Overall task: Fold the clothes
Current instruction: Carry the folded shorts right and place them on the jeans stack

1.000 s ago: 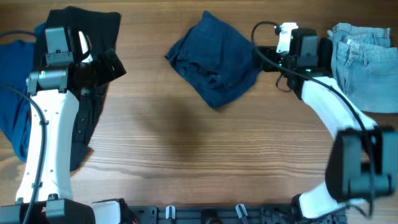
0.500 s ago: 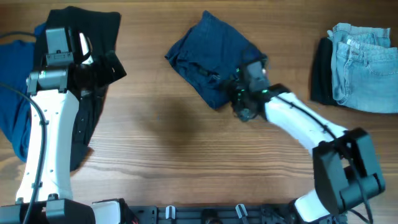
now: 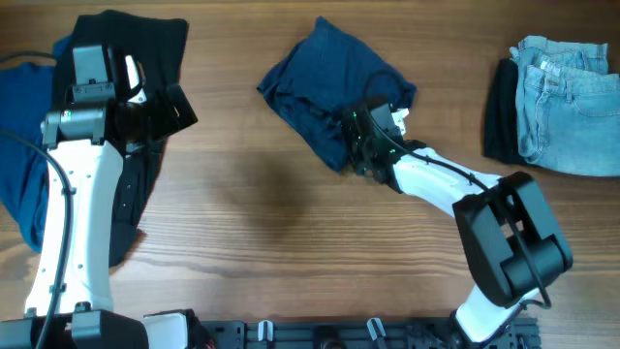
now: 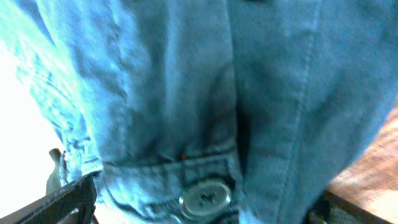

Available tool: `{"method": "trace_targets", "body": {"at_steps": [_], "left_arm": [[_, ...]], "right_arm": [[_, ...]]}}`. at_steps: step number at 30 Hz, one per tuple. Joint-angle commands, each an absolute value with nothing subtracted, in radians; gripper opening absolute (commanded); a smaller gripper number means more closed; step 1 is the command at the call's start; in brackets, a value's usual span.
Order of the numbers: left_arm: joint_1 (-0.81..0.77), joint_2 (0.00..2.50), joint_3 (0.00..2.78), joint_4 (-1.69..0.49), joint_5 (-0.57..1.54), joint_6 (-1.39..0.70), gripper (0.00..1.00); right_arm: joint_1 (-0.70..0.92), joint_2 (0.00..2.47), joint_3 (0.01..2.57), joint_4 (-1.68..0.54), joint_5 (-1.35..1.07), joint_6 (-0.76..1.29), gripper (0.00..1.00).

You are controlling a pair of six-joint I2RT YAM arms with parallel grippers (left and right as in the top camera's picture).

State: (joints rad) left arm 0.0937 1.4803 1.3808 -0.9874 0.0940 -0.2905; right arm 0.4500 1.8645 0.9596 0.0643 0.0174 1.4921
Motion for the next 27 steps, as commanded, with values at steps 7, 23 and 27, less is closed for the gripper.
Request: {"method": "trace_targets", "body": {"at_steps": [7, 23, 27], "left_arm": [[0.098, 1.486, 1.375, -0.989, 0.088, -0.266, 1.0], [0.098, 1.486, 1.375, -0.987, 0.088, -0.266, 1.0], [0.098, 1.486, 1.375, -0.987, 0.089, -0.27, 1.0]], "right_arm": [[0.318, 1.911, 0.947, 0.199, -0.107, 0.859, 0.47], [-0.203, 1.877, 1.094, -0.109, -0.893, 0.329, 0.04], [-0.199, 1.87, 1.307, -0.428, -0.713, 0.165, 0.04]]}}
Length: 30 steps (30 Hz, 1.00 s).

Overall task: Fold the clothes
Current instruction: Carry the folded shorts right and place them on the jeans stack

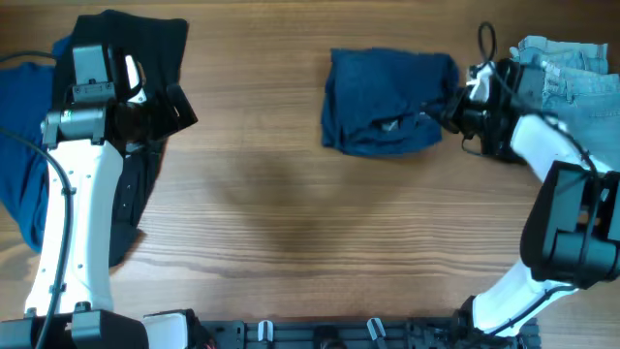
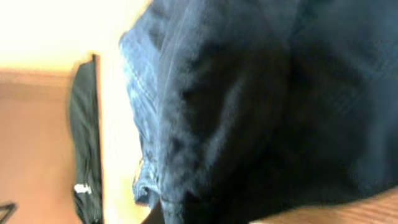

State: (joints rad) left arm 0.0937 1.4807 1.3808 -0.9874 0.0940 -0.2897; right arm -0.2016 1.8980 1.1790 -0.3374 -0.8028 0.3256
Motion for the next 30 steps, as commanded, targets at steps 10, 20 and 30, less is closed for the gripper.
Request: {"method": "trace_targets", "body": {"at_steps": [10, 20, 30], "left_arm": [[0.098, 1.486, 1.375, -0.984, 0.088, -0.269, 1.0], [0.098, 1.486, 1.375, -0.985, 0.089, -0.269, 1.0], [0.099, 1.486, 1.375, -1.013, 0.088, -0.269, 1.0]], "right_arm": [[-0.226, 1.87, 1.708, -0.835, -0.425, -0.027, 0.04], [-0.387, 1.87, 1.901, -1.018, -0.415, -0.084, 0.04], [-0.536, 1.87, 1.955, -1.066, -0.48, -0.132, 0.04]]}}
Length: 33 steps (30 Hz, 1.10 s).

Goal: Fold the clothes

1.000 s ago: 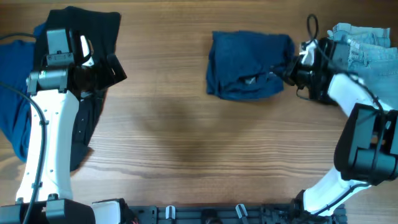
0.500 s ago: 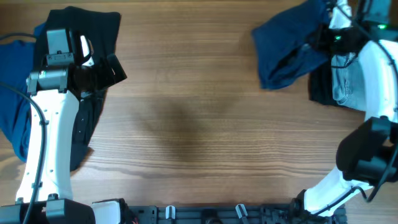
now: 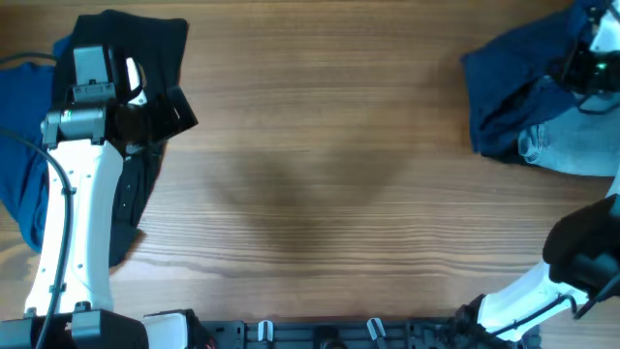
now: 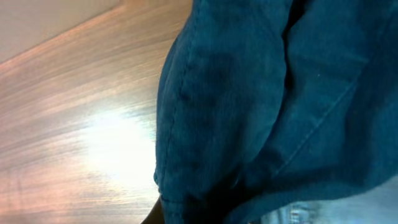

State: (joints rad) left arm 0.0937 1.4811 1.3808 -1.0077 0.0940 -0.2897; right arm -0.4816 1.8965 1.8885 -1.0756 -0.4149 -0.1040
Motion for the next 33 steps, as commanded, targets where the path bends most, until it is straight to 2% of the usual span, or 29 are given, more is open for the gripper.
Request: {"method": "trace_targets", "body": {"at_steps": [1, 8, 33], "left_arm": [[0.098, 1.486, 1.375, -1.017, 0.088, -0.269, 1.0], [0.098, 1.486, 1.375, -1.03, 0.089, -0.27, 1.0], [0.098, 1.486, 1.375, -1.055, 0.103, -0.269, 1.0]], "right_arm": [[-0.563, 1.87, 1.966, -1.064, -0.5, -0.132, 0.04], [-0.665, 1.87, 1.971, -1.019, -0.54, -0.133, 0.04], [-0.804, 2.093, 1.97, -0.984, -0.468, -0.136, 0.04]]}}
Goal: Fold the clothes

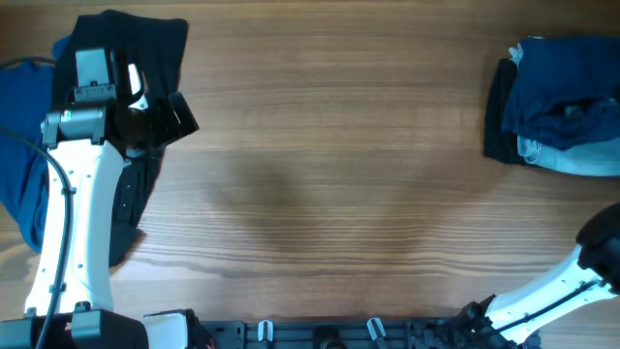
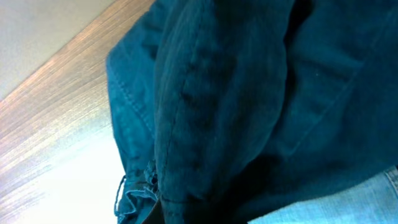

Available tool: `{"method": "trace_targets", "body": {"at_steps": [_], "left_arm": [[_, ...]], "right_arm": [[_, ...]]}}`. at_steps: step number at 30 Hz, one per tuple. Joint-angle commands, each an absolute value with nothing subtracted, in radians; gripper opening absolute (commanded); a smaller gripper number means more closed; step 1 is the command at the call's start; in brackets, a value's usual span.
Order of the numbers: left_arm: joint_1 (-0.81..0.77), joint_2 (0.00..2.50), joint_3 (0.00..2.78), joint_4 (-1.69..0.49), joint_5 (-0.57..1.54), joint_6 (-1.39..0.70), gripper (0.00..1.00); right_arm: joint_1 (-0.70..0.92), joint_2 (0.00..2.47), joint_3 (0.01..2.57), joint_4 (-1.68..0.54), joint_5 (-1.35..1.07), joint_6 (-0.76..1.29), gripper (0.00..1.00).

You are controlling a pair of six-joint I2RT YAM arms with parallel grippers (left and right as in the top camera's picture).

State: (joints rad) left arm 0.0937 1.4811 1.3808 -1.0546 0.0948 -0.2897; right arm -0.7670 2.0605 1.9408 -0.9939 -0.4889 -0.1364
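Observation:
A dark blue garment lies crumpled on top of the stack at the far right of the table. Light denim pokes out under it and a black piece shows at the stack's left edge. The same dark blue cloth fills the right wrist view and bunches toward the bottom centre, hiding my right gripper's fingers. Overhead, only that arm's base shows. My left gripper hovers open over a black garment at the far left.
A bright blue garment lies under and beside the left arm, reaching the table's left edge. The wooden table stretches between the two piles. The right stack reaches the frame's right edge.
The dark blue garment has gone from hanging over the stack's left side to lying bunched on top of the stack. My right gripper has left the overhead view. The left arm is unchanged.
My right gripper was at the crumpled dark blue garment in the table's upper middle. Then the garment lay further right, next to the stack. Then it hung at the stack's edge, and now it rests on the light denim. The left arm stayed still throughout.

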Motion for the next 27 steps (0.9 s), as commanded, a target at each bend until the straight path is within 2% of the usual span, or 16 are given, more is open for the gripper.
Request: {"method": "trace_targets", "body": {"at_steps": [1, 2, 3, 4, 5, 11, 18, 21, 27], "left_arm": [[0.098, 1.486, 1.375, -1.055, 0.103, -0.269, 1.0], [0.098, 1.486, 1.375, -1.055, 0.103, -0.269, 1.0], [0.098, 1.486, 1.375, -1.055, 0.103, -0.269, 1.0], [0.098, 1.486, 1.375, -1.055, 0.103, -0.269, 1.0], [0.098, 1.486, 1.375, -1.055, 0.104, -0.269, 1.0], [0.098, 1.486, 1.375, -1.055, 0.104, -0.269, 1.0], [0.098, 1.486, 1.375, -1.05, 0.104, -0.269, 1.0], [0.098, 1.486, 1.375, -1.021, 0.104, -0.269, 1.0], [0.098, 1.486, 1.375, -0.979, 0.103, -0.269, 1.0]], "right_arm": [[-0.815, 2.095, 1.97, -0.98, -0.445, -0.105, 0.04], [-0.833, 2.095, 1.97, -0.976, -0.427, -0.069, 0.06], [-0.848, 2.095, 1.97, -0.972, -0.425, -0.047, 0.32], [-0.862, 2.095, 1.97, -0.966, -0.425, -0.031, 0.92], [-0.876, 2.095, 1.97, -0.961, -0.421, -0.001, 0.99], [-0.929, 2.094, 1.97, -0.961, -0.453, 0.082, 1.0], [-0.896, 2.072, 1.97, -0.954, -0.678, -0.057, 0.99], [-0.814, 2.064, 1.97, -0.889, -0.557, -0.067, 0.99], [-0.554, 2.085, 1.97, -0.637, -0.056, 0.04, 1.0]]}}
